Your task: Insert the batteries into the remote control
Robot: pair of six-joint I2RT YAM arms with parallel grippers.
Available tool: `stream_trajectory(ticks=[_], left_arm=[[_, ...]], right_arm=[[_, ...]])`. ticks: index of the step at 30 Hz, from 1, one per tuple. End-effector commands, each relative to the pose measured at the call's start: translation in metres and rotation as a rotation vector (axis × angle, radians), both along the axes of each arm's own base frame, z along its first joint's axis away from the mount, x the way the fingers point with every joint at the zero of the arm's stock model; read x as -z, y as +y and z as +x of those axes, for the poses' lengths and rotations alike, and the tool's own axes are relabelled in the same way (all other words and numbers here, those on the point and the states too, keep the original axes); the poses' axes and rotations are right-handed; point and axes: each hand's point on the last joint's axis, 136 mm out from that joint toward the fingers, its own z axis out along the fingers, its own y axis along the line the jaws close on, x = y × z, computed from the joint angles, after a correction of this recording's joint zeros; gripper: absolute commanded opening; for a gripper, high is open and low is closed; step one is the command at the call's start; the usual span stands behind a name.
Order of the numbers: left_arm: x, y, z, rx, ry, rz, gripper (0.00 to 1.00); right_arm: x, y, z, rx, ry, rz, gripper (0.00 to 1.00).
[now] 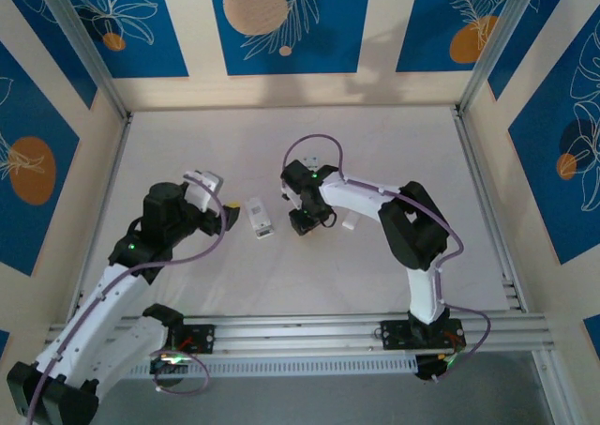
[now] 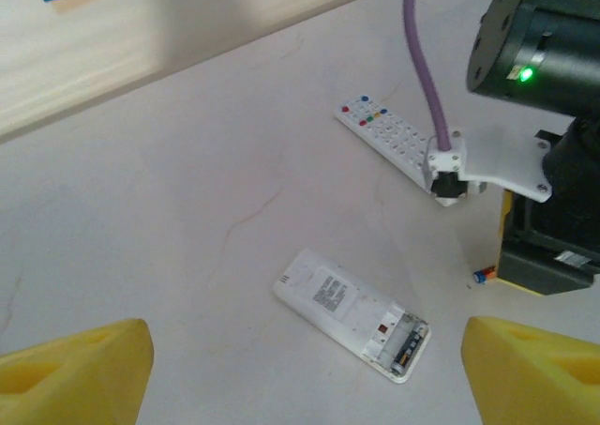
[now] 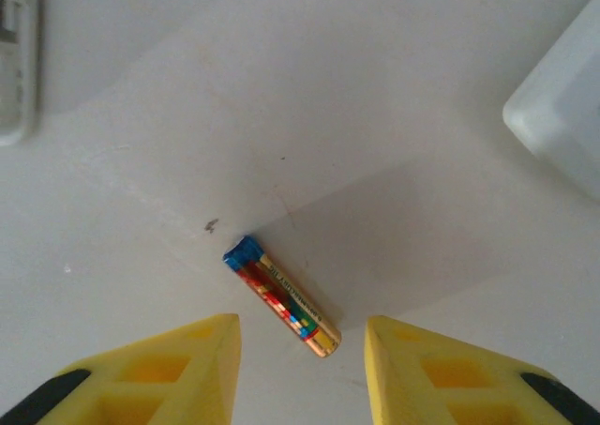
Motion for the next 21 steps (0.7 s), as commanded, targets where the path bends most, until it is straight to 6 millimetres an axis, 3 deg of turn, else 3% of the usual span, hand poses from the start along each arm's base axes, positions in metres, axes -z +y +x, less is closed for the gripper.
stream_trajectory(ticks=[1, 4, 6, 11, 17, 21], left_arm=[[-0.004, 0.010, 0.003, -0.046, -0.049, 0.027, 0.87], [-0.007, 0.014, 0.005, -0.081, -0.060, 0.007, 0.90], [-0.009, 0.014, 0.005, -0.090, -0.060, -0.007, 0.91], [-0.012, 0.012, 0.002, -0.071, -0.066, -0.012, 0.93], [-0.017, 0.014, -0.006, -0.062, -0.097, -0.016, 0.95], [-0.013, 0.018, -0.006, -0.076, -0.091, 0.001, 0.95]], right_arm=[[-0.053, 0.009, 0.005, 0.178, -0.031, 0.164, 0.43], [-0.089, 0.002, 0.011, 0.508, -0.043, 0.246, 0.45], [-0.099, -0.011, 0.009, 0.783, -0.002, 0.295, 0.45], [-0.080, -0.025, 0.001, 1.395, 0.259, 0.427, 0.44], [-0.072, -0.028, 0.006, 1.584, 0.296, 0.295, 0.43], [-0.061, -0.019, 0.032, 1.419, 0.212, 0.319, 0.35]])
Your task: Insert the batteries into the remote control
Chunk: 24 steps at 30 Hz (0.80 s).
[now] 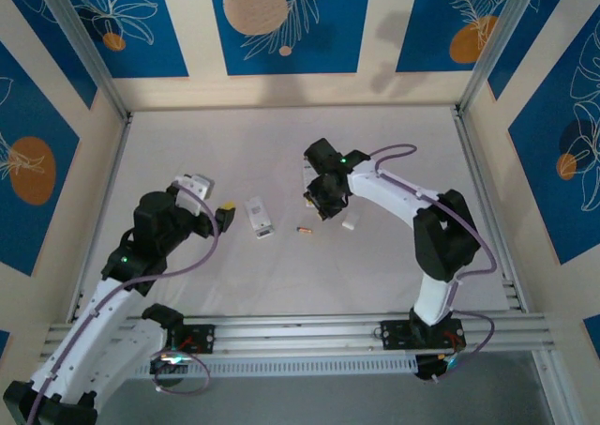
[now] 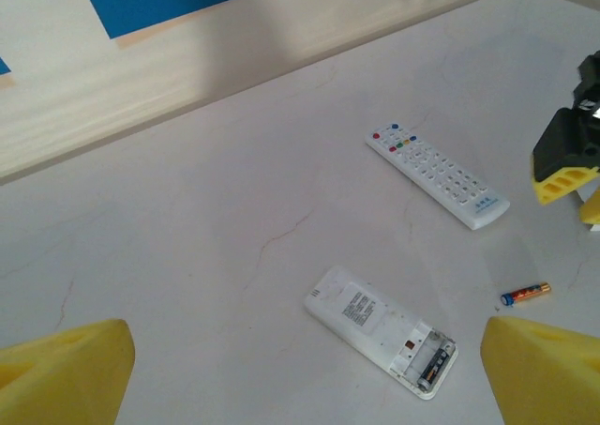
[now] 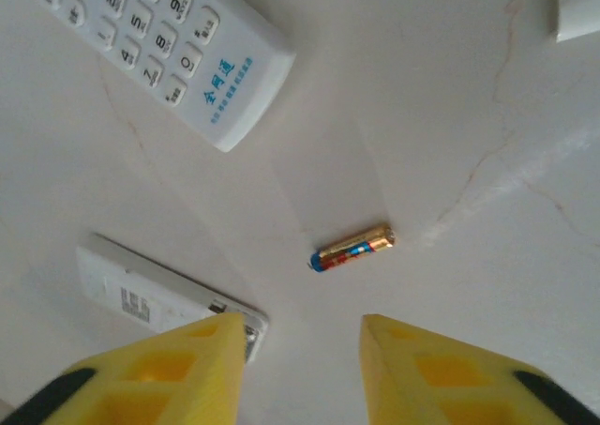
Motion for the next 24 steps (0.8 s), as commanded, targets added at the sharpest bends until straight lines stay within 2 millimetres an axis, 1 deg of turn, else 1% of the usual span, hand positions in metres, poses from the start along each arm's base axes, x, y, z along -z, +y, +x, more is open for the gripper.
stream_trajectory(ticks=[1, 2, 3, 4, 5, 6, 7, 9, 10, 13, 15, 20, 23, 24], left_arm=[[0.001, 0.004, 0.000, -0.019, -0.006, 0.014, 0.95], [0.000, 0.004, 0.000, -0.017, -0.004, 0.015, 0.95], [-0.001, 0.003, 0.000, -0.012, -0.005, 0.013, 0.95], [-0.002, 0.003, -0.001, -0.009, -0.009, 0.012, 0.96], [-0.002, 0.003, -0.001, -0.006, -0.010, 0.009, 0.96], [-0.004, 0.002, -0.002, -0.004, -0.015, 0.008, 0.96], [-0.003, 0.002, -0.002, -0.002, -0.015, 0.007, 0.96], [-0.004, 0.000, -0.002, 0.006, -0.014, 0.005, 0.96], [-0.003, 0.000, -0.002, 0.010, -0.011, 0.004, 0.96], [-0.001, -0.001, -0.001, 0.014, -0.002, 0.005, 0.97], [0.002, -0.001, 0.000, 0.011, 0.007, 0.007, 0.97], [0.007, 0.000, 0.002, 0.005, 0.021, 0.020, 0.97], [0.009, 0.001, 0.003, 0.001, 0.025, 0.026, 0.97], [0.009, 0.001, 0.003, -0.003, 0.026, 0.029, 0.98]], right_arm=[[-0.004, 0.009, 0.020, -0.147, -0.082, -0.028, 0.35], [-0.006, 0.018, 0.032, -0.310, -0.159, -0.035, 0.35], [-0.008, 0.027, 0.040, -0.505, -0.232, -0.067, 0.35], [-0.008, 0.033, 0.038, -0.689, -0.270, -0.116, 0.36], [-0.006, 0.042, 0.033, -0.865, -0.307, -0.137, 0.37], [-0.003, 0.045, 0.025, -1.042, -0.328, -0.183, 0.37], [0.003, 0.041, 0.017, -1.166, -0.322, -0.258, 0.37], [0.013, 0.035, -0.001, -1.388, -0.291, -0.281, 0.37], [0.018, 0.029, -0.006, -1.452, -0.262, -0.303, 0.37], [0.032, 0.022, -0.016, -1.578, -0.218, -0.331, 0.37], [0.039, 0.023, -0.021, -1.624, -0.203, -0.309, 0.39], [0.061, 0.020, -0.018, -1.675, -0.140, -0.359, 0.45], [0.074, 0.021, -0.018, -1.680, -0.107, -0.355, 0.45], [0.077, 0.023, -0.018, -1.682, -0.100, -0.352, 0.43]])
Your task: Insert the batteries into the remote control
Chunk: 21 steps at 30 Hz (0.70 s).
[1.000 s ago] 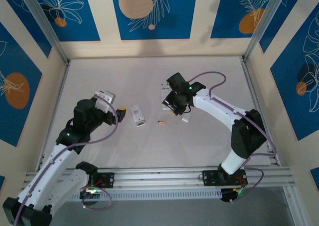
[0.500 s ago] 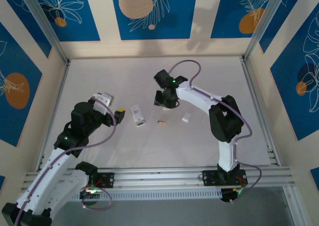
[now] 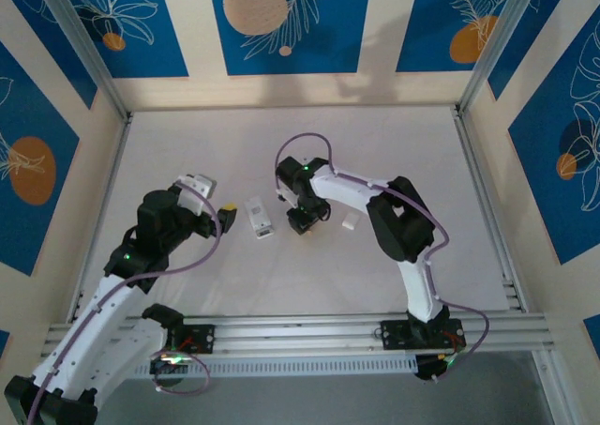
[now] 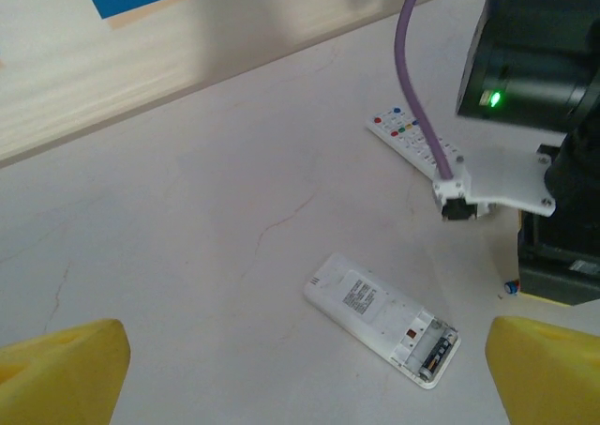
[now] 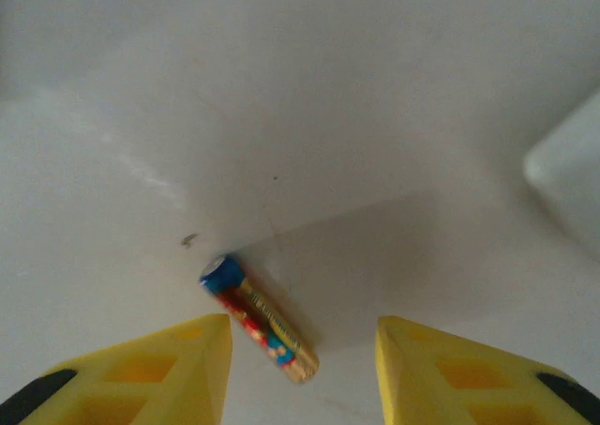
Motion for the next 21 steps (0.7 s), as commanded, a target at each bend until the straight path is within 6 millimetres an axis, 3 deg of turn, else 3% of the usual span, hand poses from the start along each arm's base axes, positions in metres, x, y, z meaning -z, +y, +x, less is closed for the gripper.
stream_trajectory(ticks=[1, 5, 9, 13, 17, 21], left_arm=[[0.000, 0.002, 0.000, -0.003, -0.007, 0.015, 0.98], [0.001, 0.004, 0.001, -0.009, -0.007, 0.020, 0.98], [0.001, 0.004, 0.002, -0.011, -0.007, 0.018, 0.98], [0.000, 0.005, 0.002, -0.015, -0.007, 0.017, 0.99], [0.001, 0.006, 0.003, -0.022, -0.004, 0.015, 0.99], [0.001, 0.007, 0.003, -0.024, -0.002, 0.013, 0.99]], right_arm=[[0.005, 0.001, 0.000, -0.052, 0.011, -0.032, 0.41], [0.008, 0.006, 0.000, -0.039, 0.020, -0.016, 0.32], [0.012, 0.007, 0.001, 0.000, 0.027, -0.019, 0.17], [0.002, 0.015, 0.009, 0.194, 0.066, 0.004, 0.06], [-0.015, 0.026, 0.019, 0.499, 0.100, 0.049, 0.06], [-0.024, 0.050, 0.017, 0.715, 0.236, 0.201, 0.13]])
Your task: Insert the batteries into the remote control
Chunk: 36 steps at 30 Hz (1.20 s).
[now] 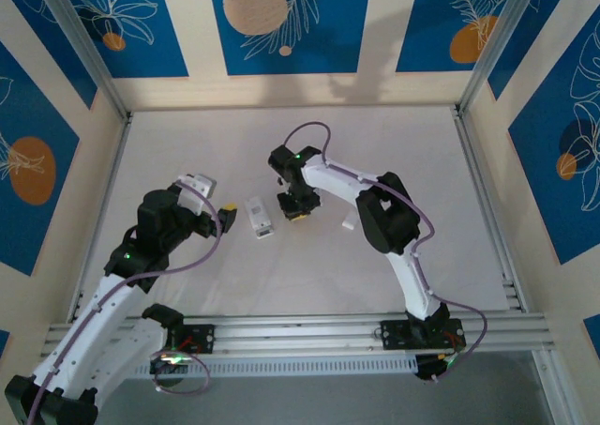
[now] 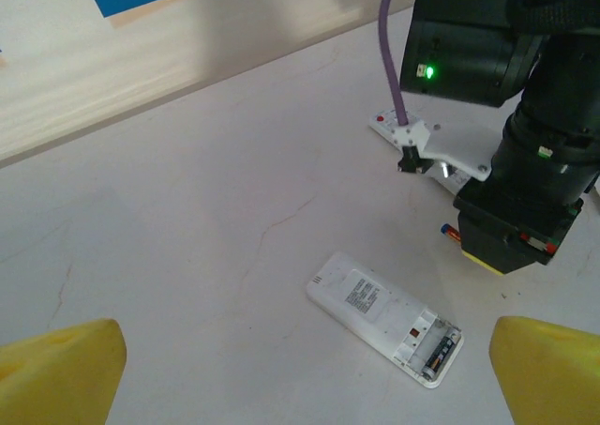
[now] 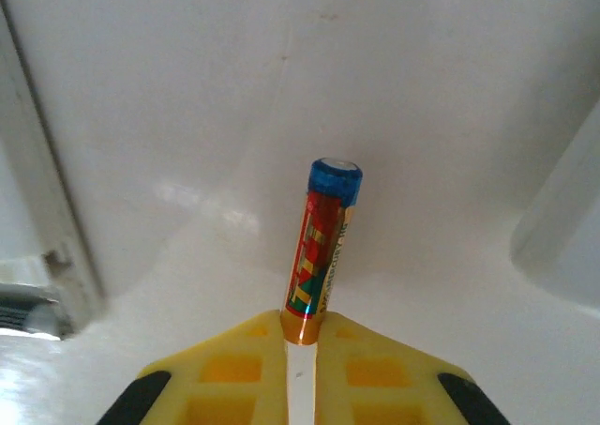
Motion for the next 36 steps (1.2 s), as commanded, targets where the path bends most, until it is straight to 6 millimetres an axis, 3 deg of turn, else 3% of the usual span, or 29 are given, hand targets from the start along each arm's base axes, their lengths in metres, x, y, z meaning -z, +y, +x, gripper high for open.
stream_trajectory(ticks=[1, 4, 7, 9, 12, 17, 20, 23, 26, 30, 36], left_arm=[[0.000, 0.004, 0.001, -0.014, -0.004, 0.008, 1.00], [-0.001, 0.004, 0.001, -0.014, -0.007, 0.005, 1.00], [-0.002, 0.004, 0.001, -0.013, -0.008, 0.004, 1.00], [-0.003, 0.003, 0.000, -0.008, -0.013, 0.000, 1.00], [-0.004, 0.000, -0.001, 0.008, -0.018, -0.007, 1.00], [-0.001, 0.000, -0.001, 0.019, -0.016, 0.007, 1.00], [0.000, -0.001, -0.001, 0.029, -0.025, 0.020, 1.00], [0.000, -0.007, -0.004, 0.085, -0.066, 0.037, 1.00], [0.001, -0.015, -0.012, 0.168, -0.138, 0.064, 1.00], [0.000, -0.011, -0.014, 0.171, -0.209, 0.096, 1.00], [0.003, -0.004, -0.010, 0.130, -0.203, 0.124, 1.00]], right_arm=[[-0.016, 0.022, -0.008, 0.263, 0.146, 0.153, 0.14], [-0.036, 0.031, -0.003, 0.239, 0.135, 0.225, 0.20], [-0.071, 0.019, 0.015, 0.140, -0.058, 0.214, 0.24], [-0.091, 0.010, 0.029, -0.013, -0.219, 0.194, 0.25], [-0.104, -0.003, 0.049, -0.307, -0.455, 0.083, 0.30], [-0.091, 0.002, 0.044, -0.588, -0.462, 0.030, 0.30], [-0.087, 0.019, 0.029, -0.812, -0.559, 0.113, 0.30], [-0.095, 0.037, 0.010, -1.045, -0.695, 0.306, 0.37], [-0.079, 0.042, -0.014, -1.367, -0.719, 0.321, 0.36], [-0.050, 0.037, -0.016, -1.594, -0.635, 0.259, 0.33], [-0.032, 0.050, -0.005, -1.749, -0.624, 0.229, 0.32]])
